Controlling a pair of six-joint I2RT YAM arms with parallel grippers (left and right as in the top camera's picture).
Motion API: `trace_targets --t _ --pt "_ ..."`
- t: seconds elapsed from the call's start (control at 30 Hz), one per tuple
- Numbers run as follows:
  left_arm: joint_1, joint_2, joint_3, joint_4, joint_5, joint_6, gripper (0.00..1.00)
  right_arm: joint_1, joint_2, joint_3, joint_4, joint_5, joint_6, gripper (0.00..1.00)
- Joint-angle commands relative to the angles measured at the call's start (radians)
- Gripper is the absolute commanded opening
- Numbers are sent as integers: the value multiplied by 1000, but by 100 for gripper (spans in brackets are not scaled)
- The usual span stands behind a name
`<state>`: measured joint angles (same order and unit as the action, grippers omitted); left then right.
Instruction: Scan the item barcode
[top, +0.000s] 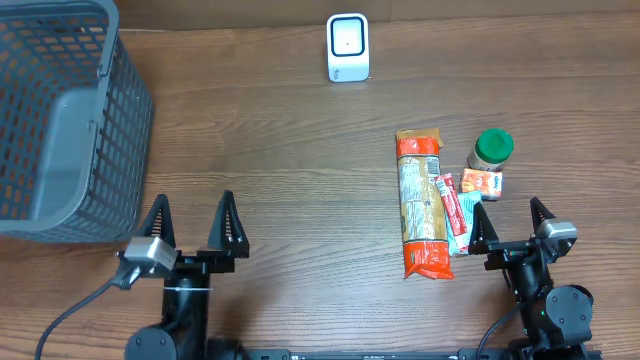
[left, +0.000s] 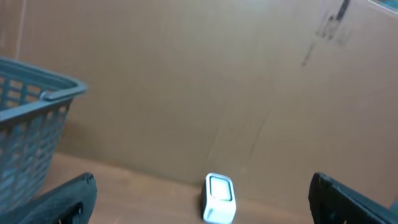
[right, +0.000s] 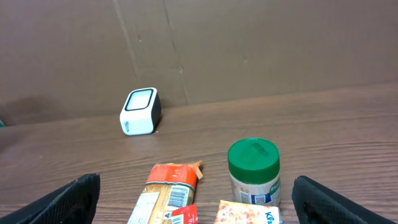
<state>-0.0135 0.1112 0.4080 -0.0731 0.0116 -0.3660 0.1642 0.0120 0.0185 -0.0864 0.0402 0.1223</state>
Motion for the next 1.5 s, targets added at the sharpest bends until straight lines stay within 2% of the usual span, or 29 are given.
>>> trace_targets --t 0.0,0.17,0.67,0.87,1.13,1.47 --pt "-8 -64 -90 98 15 10 100 -4 -9 -11 6 -5 -8 100" --pt "-8 -107 -188 188 15 -3 100 -4 -9 -11 6 -5 -8 100" --pt "-9 -108 -404 189 15 -31 100 -4 -9 -11 6 -5 -8 100" --pt "-10 -108 -403 -7 -17 -23 100 -4 -9 -11 6 -5 -8 100" --pt "-14 -108 -403 -5 -17 98 100 -4 -9 -11 6 -5 -8 100" --pt "-14 -108 -403 -5 -18 97 100 -4 -9 -11 6 -5 -8 100"
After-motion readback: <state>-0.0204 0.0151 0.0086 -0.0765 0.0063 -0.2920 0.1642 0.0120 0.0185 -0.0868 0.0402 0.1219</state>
